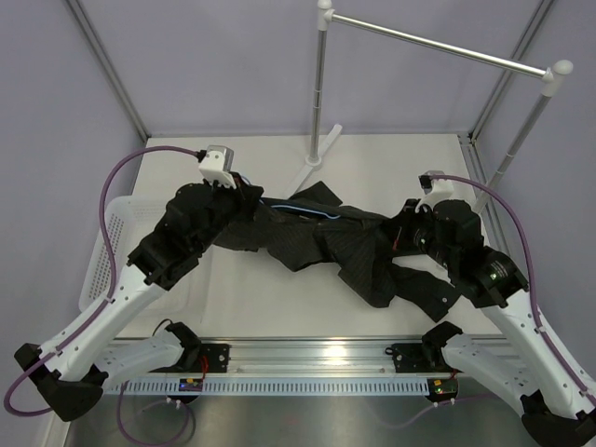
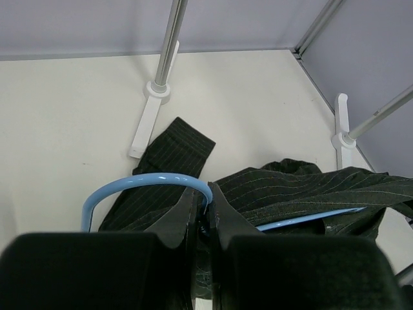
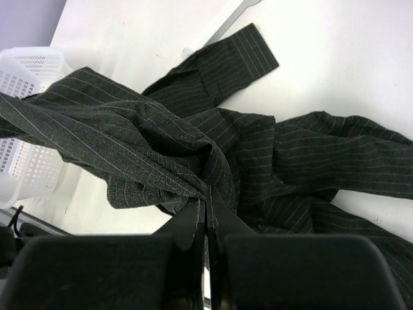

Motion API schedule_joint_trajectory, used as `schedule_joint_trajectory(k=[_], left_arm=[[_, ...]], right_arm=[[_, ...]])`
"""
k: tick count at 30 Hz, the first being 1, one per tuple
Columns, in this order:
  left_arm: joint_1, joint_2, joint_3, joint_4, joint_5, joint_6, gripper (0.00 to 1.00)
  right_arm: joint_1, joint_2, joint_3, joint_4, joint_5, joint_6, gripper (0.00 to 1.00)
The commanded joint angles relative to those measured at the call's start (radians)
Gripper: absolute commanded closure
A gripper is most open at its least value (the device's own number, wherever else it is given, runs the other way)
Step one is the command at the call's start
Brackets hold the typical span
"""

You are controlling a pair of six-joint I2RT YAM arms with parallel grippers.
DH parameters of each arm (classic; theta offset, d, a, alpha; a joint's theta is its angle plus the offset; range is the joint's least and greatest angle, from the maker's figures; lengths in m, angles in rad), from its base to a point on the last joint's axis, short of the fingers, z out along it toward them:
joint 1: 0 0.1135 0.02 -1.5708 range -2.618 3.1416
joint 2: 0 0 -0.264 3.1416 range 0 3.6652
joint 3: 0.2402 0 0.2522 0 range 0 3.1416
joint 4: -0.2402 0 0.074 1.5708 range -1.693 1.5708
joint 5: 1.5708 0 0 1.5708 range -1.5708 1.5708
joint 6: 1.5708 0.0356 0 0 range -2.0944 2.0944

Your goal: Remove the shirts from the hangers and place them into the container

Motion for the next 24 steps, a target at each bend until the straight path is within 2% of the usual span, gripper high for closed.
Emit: schedule_joint_trajectory(k=[1, 3, 5, 10, 15, 21, 24], left_arm=[[0.032, -0.023, 0.023, 0.03, -0.045, 0.071, 1.0], [0.032, -0.011, 0.014, 0.057, 0.092, 0.078, 1.0], [0.03, 0.017, 0.017, 0.051, 0.137, 0.092, 1.0], [0.027, 0.009, -0.038, 0.049, 0.151, 0.101, 1.0], [0.027, -0.025, -0.058, 0.049, 0.191, 0.131, 1.0], [0.027, -0.066, -0.044, 0.075, 0.111, 0.114, 1.0], [0.027, -0.092, -0.04, 0.107, 0.152, 0.118, 1.0]], right_arm=[[-0.015, -0.044, -0.047, -0.08, 0.096, -0.036, 1.0], [-0.017, -0.038, -0.06, -0.083, 0.086, -0.03, 1.0], [-0.017, -0.041, -0.054, -0.082, 0.071, -0.028, 1.0], [-0.017, -0.044, 0.034, -0.09, 0.114, -0.058, 1.0], [-0.015, 0.029, 0.095, -0.097, 0.125, -0.076, 1.0], [-0.017, 0.062, 0.022, -0.062, 0.091, -0.059, 1.0], [-0.017, 0.076, -0.032, -0.051, 0.091, -0.058, 1.0]])
